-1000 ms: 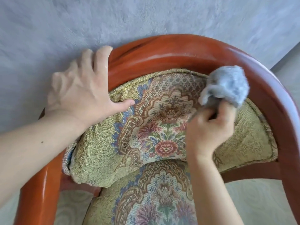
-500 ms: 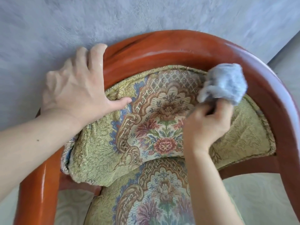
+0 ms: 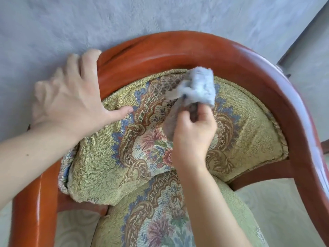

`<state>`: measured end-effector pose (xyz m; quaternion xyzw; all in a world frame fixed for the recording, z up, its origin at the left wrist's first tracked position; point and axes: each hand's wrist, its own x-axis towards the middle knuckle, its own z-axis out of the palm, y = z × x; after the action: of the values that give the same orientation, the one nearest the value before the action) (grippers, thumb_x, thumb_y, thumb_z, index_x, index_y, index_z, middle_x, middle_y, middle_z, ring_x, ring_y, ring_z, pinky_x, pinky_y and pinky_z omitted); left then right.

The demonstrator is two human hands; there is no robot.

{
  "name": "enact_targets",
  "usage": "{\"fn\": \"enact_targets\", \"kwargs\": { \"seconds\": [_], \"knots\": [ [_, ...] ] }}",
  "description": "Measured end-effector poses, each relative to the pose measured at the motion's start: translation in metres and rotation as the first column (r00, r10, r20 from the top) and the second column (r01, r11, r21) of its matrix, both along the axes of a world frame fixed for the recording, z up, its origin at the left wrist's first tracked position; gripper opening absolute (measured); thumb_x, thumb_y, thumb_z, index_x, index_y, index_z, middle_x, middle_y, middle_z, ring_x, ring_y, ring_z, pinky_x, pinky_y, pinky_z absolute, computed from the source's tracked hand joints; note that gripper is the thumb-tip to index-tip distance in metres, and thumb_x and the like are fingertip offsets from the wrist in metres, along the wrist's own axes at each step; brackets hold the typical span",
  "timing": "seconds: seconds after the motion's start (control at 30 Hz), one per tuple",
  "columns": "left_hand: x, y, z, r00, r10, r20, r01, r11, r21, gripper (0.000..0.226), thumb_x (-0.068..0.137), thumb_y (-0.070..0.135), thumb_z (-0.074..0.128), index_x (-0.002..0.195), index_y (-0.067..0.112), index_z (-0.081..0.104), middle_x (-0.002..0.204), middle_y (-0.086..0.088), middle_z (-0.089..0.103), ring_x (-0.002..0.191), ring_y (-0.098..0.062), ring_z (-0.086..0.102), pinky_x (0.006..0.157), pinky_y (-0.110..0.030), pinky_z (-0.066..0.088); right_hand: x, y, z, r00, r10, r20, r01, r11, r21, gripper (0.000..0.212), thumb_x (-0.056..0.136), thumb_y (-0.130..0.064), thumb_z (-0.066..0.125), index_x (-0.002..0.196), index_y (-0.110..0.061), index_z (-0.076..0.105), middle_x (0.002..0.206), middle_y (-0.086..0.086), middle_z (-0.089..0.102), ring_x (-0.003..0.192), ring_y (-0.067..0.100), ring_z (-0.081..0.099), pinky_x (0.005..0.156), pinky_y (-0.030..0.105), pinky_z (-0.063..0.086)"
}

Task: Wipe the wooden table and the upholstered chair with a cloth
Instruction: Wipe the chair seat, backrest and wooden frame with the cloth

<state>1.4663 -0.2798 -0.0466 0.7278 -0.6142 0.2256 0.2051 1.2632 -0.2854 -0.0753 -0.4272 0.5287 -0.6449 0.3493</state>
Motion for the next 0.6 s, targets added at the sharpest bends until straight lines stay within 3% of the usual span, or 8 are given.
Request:
{"fn": "enact_targets", "kwargs": {
  "seconds": [0.07,0.13,0.2,0.27,0.33,0.4,0.5,0.6],
  "knots": [
    [0.0,0.0,0.001,1.0,0.011,0.008,-0.011,1.0,0.0,0.118,0.05,0.098,0.046,0.135,0.017,0.036,0.106,-0.017,0.049,0.085,-0.045,0.06,0.069,-0.059,0.052,-0.012,0.001,0.014,0.962,0.051,0.269,-0.046,0.999,-0.026,0.036,0.088,0.012,0.052,0.095,-0.018,0.069,0.089,-0.007,0.073,0.085,0.007,0.066,0.08,0.029,0.054],
    [-0.001,0.002,0.002,1.0,0.017,0.01,-0.017,1.0,0.006,0.116,0.05,0.096,0.048,0.135,0.017,0.036,0.105,-0.018,0.05,0.084,-0.045,0.061,0.069,-0.058,0.053,-0.027,-0.002,0.025,0.955,-0.017,0.295,0.041,0.996,-0.075,0.035,0.086,0.012,0.052,0.097,-0.017,0.067,0.088,-0.008,0.072,0.083,0.005,0.064,0.079,0.027,0.051],
    [-0.003,0.003,0.004,1.0,0.0,-0.001,0.0,1.0,0.008,0.117,0.051,0.097,0.049,0.135,0.016,0.036,0.105,-0.02,0.05,0.083,-0.046,0.06,0.07,-0.058,0.053,-0.037,-0.01,0.029,0.975,-0.155,0.159,0.17,0.982,-0.086,0.033,0.081,0.0,0.053,0.106,-0.019,0.064,0.097,-0.002,0.066,0.087,0.007,0.061,0.084,0.032,0.051],
    [-0.004,0.004,0.006,1.0,-0.002,0.006,0.002,1.0,0.005,0.118,0.052,0.1,0.049,0.134,0.015,0.038,0.103,-0.021,0.052,0.081,-0.046,0.061,0.067,-0.057,0.05,-0.039,-0.023,0.024,0.958,-0.263,-0.117,0.256,0.964,-0.069,0.045,0.081,-0.017,0.054,0.127,-0.014,0.057,0.12,0.004,0.053,0.11,0.014,0.052,0.106,0.033,0.039],
    [-0.004,0.004,0.006,1.0,0.002,0.002,-0.002,1.0,0.017,0.115,0.053,0.095,0.049,0.135,0.015,0.036,0.105,-0.022,0.052,0.084,-0.047,0.061,0.069,-0.058,0.051,-0.036,-0.034,0.009,0.845,-0.303,-0.441,0.293,0.952,-0.093,0.061,0.091,-0.034,0.055,0.142,-0.002,0.042,0.141,0.016,0.038,0.13,0.029,0.036,0.114,0.034,0.018],
    [-0.003,0.004,0.006,1.0,0.001,-0.009,-0.001,0.999,0.034,0.116,0.052,0.094,0.054,0.136,0.016,0.034,0.108,-0.022,0.052,0.088,-0.046,0.061,0.073,-0.06,0.053,-0.031,-0.04,-0.008,0.707,-0.305,-0.638,0.293,0.948,-0.129,0.062,0.097,-0.041,0.055,0.14,0.003,0.044,0.144,0.028,0.035,0.131,0.041,0.03,0.11,0.043,0.019],
    [-0.003,0.003,0.006,1.0,0.006,-0.016,-0.005,0.999,0.043,0.115,0.052,0.093,0.056,0.136,0.017,0.034,0.108,-0.022,0.051,0.088,-0.046,0.061,0.073,-0.061,0.053,-0.022,-0.047,-0.023,0.671,-0.374,-0.64,0.235,0.926,-0.295,0.029,0.097,-0.017,0.057,0.119,0.002,0.059,0.132,0.03,0.045,0.116,0.033,0.033,0.102,0.046,0.031],
    [-0.004,0.003,0.007,1.0,0.013,-0.019,-0.011,0.998,0.059,0.116,0.053,0.093,0.055,0.137,0.017,0.033,0.11,-0.022,0.051,0.089,-0.046,0.06,0.074,-0.062,0.053,-0.011,-0.052,-0.024,0.637,-0.422,-0.646,0.112,0.879,-0.463,0.021,0.09,-0.004,0.059,0.111,-0.003,0.053,0.117,0.03,0.053,0.105,0.031,0.039,0.094,0.037,0.034]
  ]
}}
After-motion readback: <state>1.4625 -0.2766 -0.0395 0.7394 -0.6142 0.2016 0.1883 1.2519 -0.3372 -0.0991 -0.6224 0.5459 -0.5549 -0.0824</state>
